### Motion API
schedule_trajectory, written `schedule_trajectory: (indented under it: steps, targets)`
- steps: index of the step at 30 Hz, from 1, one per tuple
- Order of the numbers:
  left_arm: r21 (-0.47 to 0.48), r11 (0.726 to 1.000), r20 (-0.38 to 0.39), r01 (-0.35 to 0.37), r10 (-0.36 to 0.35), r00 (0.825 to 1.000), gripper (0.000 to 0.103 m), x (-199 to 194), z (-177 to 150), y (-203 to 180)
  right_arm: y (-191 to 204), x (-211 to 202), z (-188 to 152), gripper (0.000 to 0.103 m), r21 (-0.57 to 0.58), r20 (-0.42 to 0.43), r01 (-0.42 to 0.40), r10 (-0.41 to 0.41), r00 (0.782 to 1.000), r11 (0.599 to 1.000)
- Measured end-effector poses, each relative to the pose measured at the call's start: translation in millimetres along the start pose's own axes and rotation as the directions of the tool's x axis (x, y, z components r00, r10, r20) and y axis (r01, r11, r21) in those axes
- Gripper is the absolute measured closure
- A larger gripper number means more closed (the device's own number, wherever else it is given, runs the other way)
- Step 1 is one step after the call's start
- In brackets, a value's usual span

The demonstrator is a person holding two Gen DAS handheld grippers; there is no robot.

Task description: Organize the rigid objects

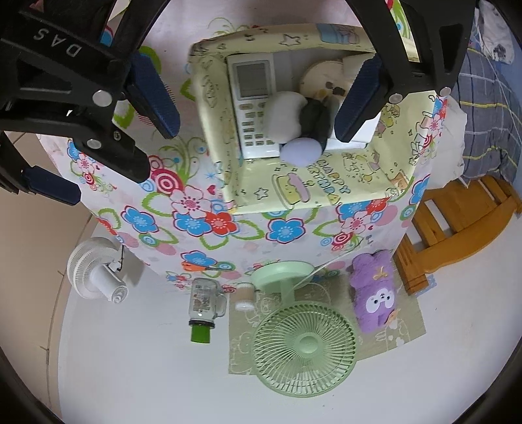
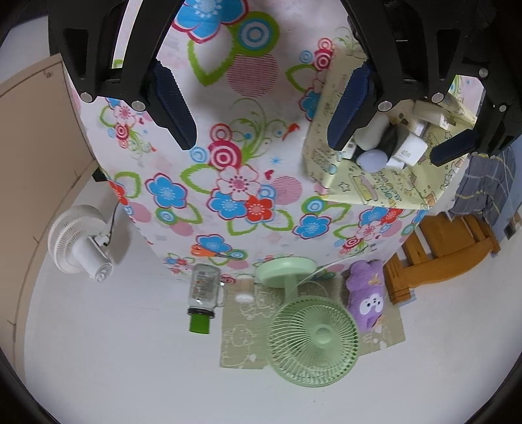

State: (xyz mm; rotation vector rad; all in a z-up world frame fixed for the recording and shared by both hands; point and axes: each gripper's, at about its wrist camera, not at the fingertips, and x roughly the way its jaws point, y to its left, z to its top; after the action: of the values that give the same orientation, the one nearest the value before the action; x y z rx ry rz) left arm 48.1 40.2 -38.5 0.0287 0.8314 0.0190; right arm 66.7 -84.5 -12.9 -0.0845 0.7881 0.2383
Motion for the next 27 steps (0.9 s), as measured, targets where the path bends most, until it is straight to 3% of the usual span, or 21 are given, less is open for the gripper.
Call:
schedule_trajectory:
  steps: [15,27]
  targets:
    - [-0.006,1.0,0.062,0.005,-0.005,0.998,0.0,-27,4,-29,-53,-33,-10,0.016,0.098,0.044,0.05,-0.055,0.998,0.994]
    - [-0.012,1.0,0.111,-0.005,0.007,0.994,0.0,-53,11,-36,-70,-73,-12,0.01,0.11,0.127,0.104,-0.118,0.985,0.988]
